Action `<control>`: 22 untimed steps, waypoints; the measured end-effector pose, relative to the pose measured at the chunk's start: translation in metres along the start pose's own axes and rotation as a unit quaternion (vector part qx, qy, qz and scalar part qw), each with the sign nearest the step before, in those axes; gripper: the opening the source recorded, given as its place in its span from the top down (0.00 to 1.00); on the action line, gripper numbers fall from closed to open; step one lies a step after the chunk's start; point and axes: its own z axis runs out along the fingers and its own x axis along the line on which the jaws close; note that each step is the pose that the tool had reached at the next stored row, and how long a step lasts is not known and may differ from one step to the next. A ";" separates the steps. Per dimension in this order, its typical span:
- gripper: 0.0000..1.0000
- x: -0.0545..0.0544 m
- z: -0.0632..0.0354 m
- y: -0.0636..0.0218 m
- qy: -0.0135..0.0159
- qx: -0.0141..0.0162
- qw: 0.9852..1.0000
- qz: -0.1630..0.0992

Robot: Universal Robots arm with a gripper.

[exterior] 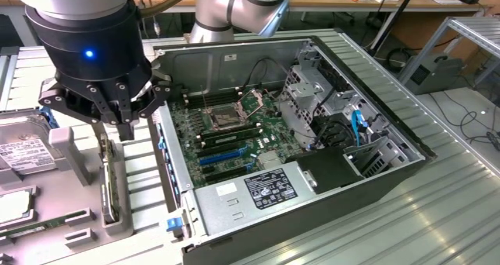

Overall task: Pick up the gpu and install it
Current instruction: 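Reach for the gpu, then pick up the gpu and move the gpu toward the slot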

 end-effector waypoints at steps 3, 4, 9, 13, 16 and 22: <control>0.89 0.001 0.0002 -0.0017 0.000 0.000 1.000 0.000; 0.89 0.001 0.0001 -0.0016 0.000 0.000 1.000 0.000; 0.89 0.001 0.0002 -0.0017 0.000 0.000 1.000 0.000; 0.89 0.001 0.0002 -0.0017 0.000 0.000 1.000 0.000; 0.89 0.001 0.0001 -0.0018 0.000 0.000 1.000 0.000; 0.64 0.001 0.0002 -0.0018 0.000 0.000 1.000 0.000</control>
